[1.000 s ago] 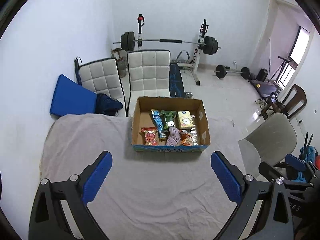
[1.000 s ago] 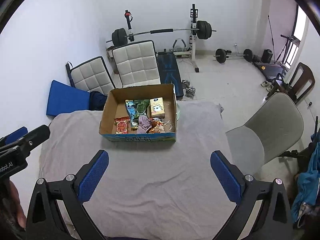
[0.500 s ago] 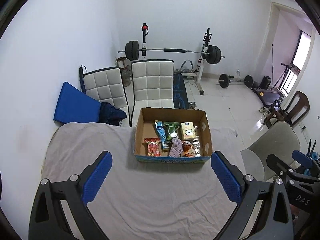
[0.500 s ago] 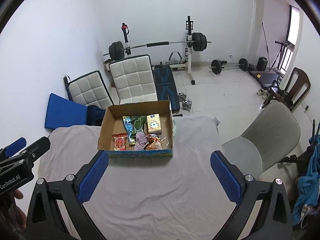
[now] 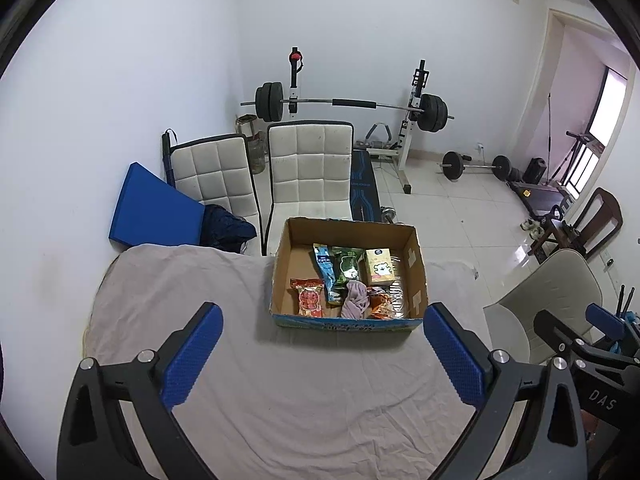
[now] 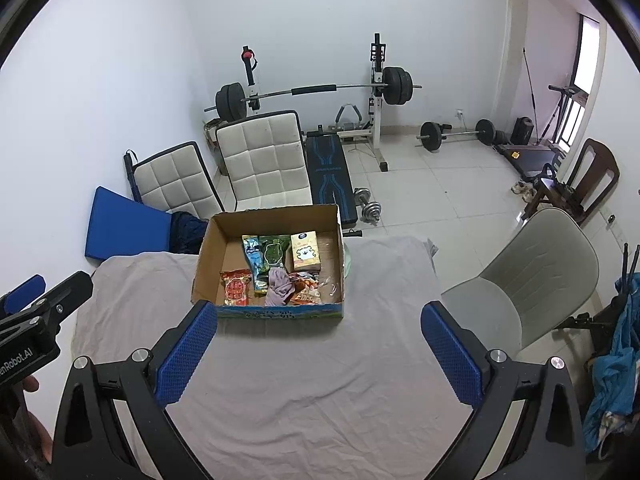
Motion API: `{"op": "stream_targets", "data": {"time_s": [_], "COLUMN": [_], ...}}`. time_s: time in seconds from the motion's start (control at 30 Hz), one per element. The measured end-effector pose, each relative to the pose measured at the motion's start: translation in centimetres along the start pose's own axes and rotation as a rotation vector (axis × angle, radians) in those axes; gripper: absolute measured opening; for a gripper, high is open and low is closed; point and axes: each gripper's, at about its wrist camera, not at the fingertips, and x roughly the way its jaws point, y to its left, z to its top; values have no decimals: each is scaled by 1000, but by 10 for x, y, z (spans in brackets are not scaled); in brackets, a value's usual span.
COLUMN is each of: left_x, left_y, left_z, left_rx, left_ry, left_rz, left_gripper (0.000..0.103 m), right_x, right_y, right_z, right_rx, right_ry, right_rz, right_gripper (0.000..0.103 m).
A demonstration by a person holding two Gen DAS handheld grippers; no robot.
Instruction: Organize soft objects
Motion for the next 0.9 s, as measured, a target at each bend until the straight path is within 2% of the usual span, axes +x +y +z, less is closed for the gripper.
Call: {"op": "stream_targets", "data": {"time_s": [0.73, 0.9], "left_x": [2, 1], "left_y": [2, 1], "left_z": [-7, -8], "left_rx": [-7, 3], "left_ry": [21, 10], "left_rz": [4, 34], "left_gripper": [103, 103], "right_x": [-1, 1], "right_y": [7, 9], "right_z": [3, 4], "right_rx": [-33, -40], "right_ry": [-16, -8], "right_rz": [3, 3], "right_gripper": [103, 103]}}
